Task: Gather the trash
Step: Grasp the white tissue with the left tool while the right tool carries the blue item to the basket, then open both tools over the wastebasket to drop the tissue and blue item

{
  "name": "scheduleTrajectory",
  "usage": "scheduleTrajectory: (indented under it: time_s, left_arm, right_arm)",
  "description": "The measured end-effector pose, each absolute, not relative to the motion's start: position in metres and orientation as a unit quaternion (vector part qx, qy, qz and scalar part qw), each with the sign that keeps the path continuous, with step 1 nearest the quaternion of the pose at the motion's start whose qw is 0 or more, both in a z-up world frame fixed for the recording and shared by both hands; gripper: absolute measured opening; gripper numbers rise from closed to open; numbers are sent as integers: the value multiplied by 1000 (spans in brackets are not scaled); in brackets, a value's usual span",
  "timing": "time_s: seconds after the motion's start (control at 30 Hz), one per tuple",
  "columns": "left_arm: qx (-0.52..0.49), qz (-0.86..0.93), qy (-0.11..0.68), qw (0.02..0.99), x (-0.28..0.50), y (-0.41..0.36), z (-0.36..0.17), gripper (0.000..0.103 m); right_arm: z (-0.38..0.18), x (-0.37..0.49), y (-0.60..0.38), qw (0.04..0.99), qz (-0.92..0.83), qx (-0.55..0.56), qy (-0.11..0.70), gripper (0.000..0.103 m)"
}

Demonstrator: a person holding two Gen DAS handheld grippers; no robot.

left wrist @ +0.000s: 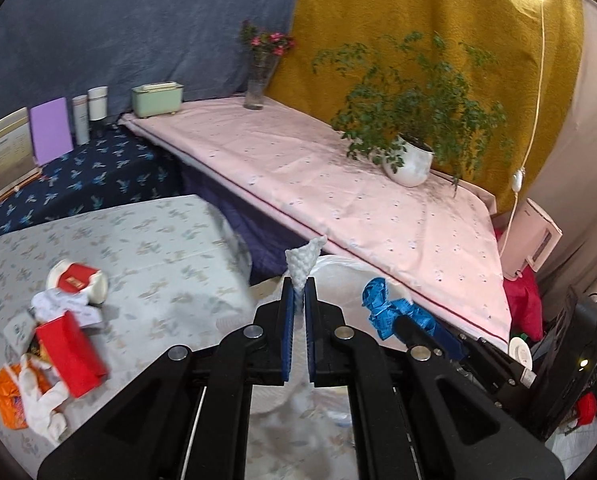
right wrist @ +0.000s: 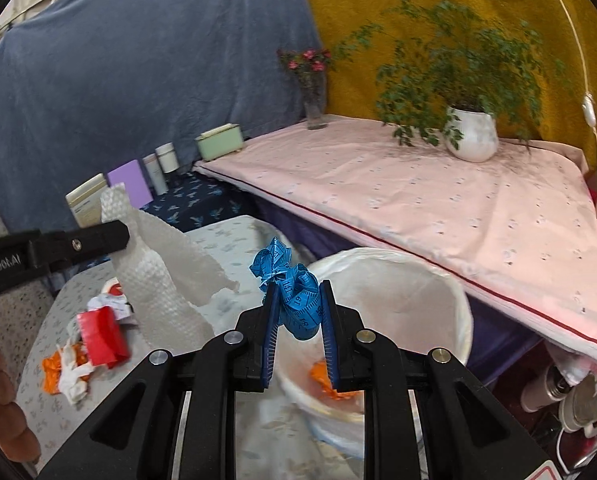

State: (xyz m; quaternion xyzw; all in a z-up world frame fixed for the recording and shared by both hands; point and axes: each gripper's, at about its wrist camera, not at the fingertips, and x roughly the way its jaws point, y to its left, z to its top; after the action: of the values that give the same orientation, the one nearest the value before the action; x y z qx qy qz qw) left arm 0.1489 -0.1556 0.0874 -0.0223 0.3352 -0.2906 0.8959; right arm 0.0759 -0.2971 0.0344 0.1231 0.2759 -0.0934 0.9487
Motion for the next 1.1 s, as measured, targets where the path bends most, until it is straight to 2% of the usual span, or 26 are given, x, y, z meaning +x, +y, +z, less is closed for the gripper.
scheduleTrajectory:
  time_s: [0.37,0.47,0.5,0.57,0.6,0.63,0.7,0.93,1.1]
  left_arm:
    - [-6,-323,347,881,164,-223,71,5]
    - [-4,-324,345,881,165,-231,65,5]
    - [0,-322,345,881,165,-235,62,8]
    - [7,-317,348,882,166,-238,58,24]
    - [8,-313,347,884,166,-239,57,40]
    - [9,-307,344,887,165,-239,56,52]
    - [11,-298,335,894,163,-238,57,61]
    - [12,-288,334,897,165,-231,58,62]
    - [5,-275,335,901,166,-216,58,62]
  right_arm:
    - [1,75,-353,931,-135,145,308,19]
    - [-5,76,-358,928,-140,148,312,23]
    - [-5,76,-359,928,-144,148,311,23]
    - [-7,76,-362,927,-146,152,310,26]
    - [-8,76,-363,927,-147,154,310,31]
    - [-7,77,-364,926,-151,154,308,36]
    - [-6,76,-363,927,-152,156,305,40]
    - [5,72,-357,933,-148,151,291,50]
    - [17,69,-346,938,-141,147,282,52]
